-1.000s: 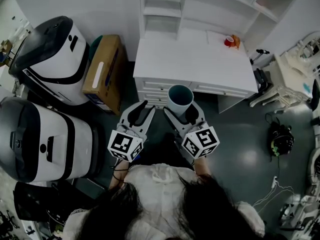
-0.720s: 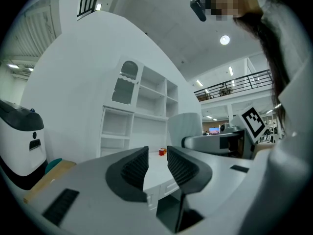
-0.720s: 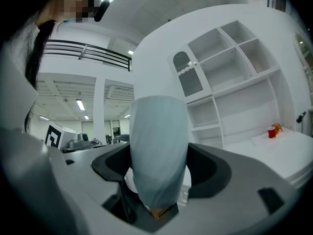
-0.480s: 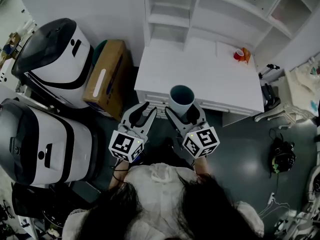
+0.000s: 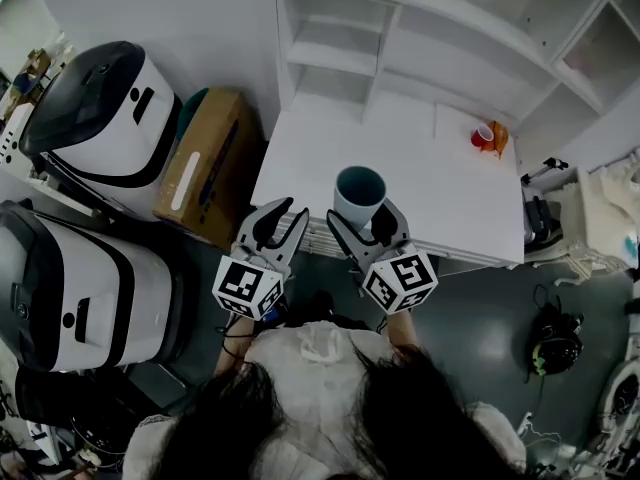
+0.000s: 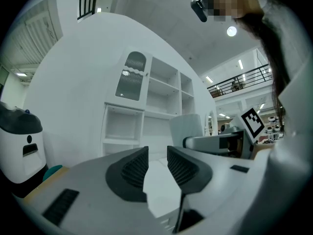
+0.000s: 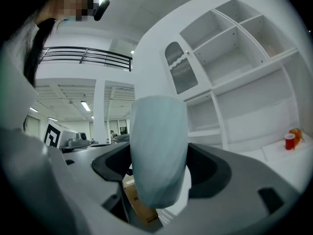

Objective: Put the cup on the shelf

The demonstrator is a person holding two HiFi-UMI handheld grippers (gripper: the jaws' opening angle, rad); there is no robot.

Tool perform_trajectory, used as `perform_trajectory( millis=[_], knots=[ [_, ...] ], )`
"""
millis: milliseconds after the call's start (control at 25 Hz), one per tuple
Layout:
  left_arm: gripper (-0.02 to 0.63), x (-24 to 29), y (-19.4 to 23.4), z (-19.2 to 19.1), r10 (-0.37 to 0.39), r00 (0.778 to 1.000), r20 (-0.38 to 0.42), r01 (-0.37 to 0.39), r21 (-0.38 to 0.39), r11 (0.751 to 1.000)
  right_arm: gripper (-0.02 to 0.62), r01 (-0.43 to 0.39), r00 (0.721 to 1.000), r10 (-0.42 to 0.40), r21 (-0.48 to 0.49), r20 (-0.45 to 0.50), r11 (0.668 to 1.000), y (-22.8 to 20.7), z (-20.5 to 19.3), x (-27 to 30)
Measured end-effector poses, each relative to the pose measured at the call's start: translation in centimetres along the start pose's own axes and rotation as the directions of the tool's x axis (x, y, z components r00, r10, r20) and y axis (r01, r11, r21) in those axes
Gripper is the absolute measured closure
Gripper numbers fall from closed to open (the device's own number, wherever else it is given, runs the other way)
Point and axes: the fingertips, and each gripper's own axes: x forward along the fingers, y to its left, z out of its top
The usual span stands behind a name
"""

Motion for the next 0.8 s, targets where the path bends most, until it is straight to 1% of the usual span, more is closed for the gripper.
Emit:
perform_trajectory(
  millis=[320, 600, 800],
  knots=[
    [0.478, 3.7, -0.1, -0.4, 0.032, 0.999, -0.026, -0.032, 0.014, 0.999, 0.241, -0.031, 0.999, 0.031, 0.017, -0.012, 0.999, -4.0, -0.3, 1.3],
    [0.477, 4.1, 1.2, -1.2, 0.056, 0.996, -0.064, -0.055, 0.008, 0.998, 0.241, -0.041, 0.999, 0.043, 0.05, -0.032, 0.998, -4.7, -1.4, 2.8],
    [0.477, 5.2, 2.7, -1.5, 0.04, 0.997, -0.07, -0.04, -0.004, 0.999, 0.241, -0.026, 0.999, 0.029, 0.053, -0.045, 0.998, -5.2, -1.8, 4.2]
  ],
)
